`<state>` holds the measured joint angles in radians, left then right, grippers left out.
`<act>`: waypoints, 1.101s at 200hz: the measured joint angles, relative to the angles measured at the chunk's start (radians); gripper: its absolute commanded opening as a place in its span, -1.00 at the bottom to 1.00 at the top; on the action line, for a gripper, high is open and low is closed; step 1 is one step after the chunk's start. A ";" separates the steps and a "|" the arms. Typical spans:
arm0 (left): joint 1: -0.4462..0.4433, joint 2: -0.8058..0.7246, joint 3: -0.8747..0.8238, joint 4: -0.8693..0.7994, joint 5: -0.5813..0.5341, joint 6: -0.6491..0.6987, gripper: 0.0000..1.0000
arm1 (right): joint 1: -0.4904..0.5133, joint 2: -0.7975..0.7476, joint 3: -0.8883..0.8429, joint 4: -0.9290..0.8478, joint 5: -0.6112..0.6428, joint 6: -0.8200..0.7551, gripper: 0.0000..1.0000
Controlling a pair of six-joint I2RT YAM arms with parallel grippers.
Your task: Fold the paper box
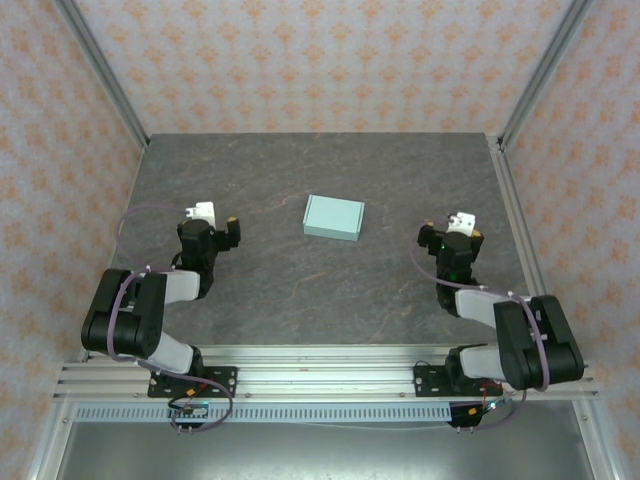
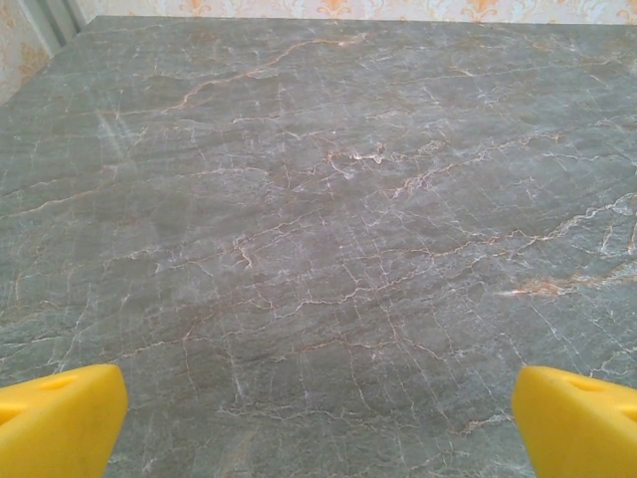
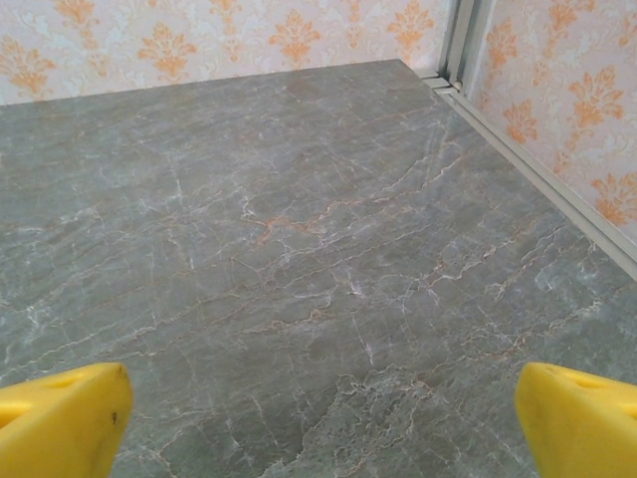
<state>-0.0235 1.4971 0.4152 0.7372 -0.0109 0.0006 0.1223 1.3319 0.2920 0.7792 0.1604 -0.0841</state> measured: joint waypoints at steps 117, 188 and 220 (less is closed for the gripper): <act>0.000 0.000 0.000 0.000 0.000 0.001 1.00 | -0.103 0.198 0.106 0.040 -0.106 0.032 0.98; 0.000 0.000 0.000 0.000 0.000 0.001 1.00 | -0.103 0.198 0.106 0.038 -0.109 0.038 0.98; 0.000 0.000 0.000 0.000 0.000 0.001 1.00 | -0.103 0.198 0.106 0.037 -0.109 0.039 0.98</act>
